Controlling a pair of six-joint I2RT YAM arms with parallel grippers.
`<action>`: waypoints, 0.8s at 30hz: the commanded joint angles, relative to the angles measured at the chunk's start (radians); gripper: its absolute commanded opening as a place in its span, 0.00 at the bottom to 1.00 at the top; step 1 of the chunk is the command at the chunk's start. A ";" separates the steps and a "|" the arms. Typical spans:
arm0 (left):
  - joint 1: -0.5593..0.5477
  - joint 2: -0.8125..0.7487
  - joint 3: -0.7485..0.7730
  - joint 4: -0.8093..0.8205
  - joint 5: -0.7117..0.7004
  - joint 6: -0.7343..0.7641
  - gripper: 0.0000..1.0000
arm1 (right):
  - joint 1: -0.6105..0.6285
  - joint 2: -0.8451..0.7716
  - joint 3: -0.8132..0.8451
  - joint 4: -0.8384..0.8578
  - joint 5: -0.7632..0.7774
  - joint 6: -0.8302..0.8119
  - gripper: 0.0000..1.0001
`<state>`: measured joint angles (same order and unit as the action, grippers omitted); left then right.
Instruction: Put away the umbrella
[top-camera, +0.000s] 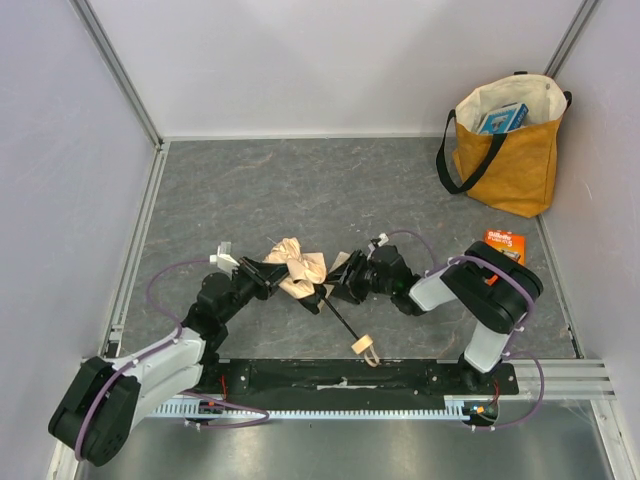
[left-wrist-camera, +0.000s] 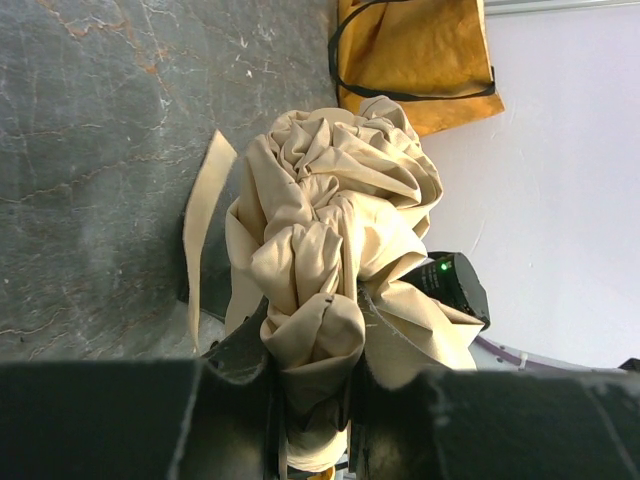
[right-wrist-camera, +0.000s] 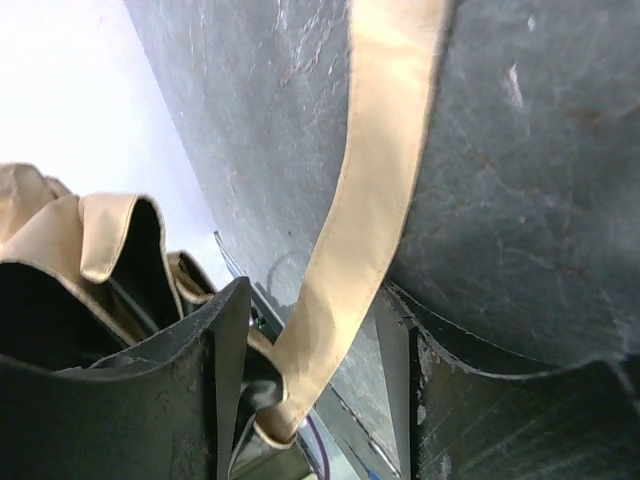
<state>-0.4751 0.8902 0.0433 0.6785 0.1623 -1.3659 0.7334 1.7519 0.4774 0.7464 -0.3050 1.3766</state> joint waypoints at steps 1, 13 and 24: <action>0.001 -0.045 -0.106 0.061 0.034 -0.016 0.02 | 0.003 0.049 0.047 -0.061 0.086 -0.028 0.55; 0.003 -0.039 -0.079 0.029 0.019 -0.007 0.02 | -0.055 0.175 0.197 0.096 0.072 -0.255 0.00; 0.003 0.197 -0.028 0.361 0.072 -0.007 0.02 | -0.066 0.293 0.322 0.241 -0.066 -0.231 0.00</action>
<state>-0.4709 1.0435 0.0425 0.7826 0.1654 -1.3666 0.6720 2.0453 0.7990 0.8921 -0.3500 1.1652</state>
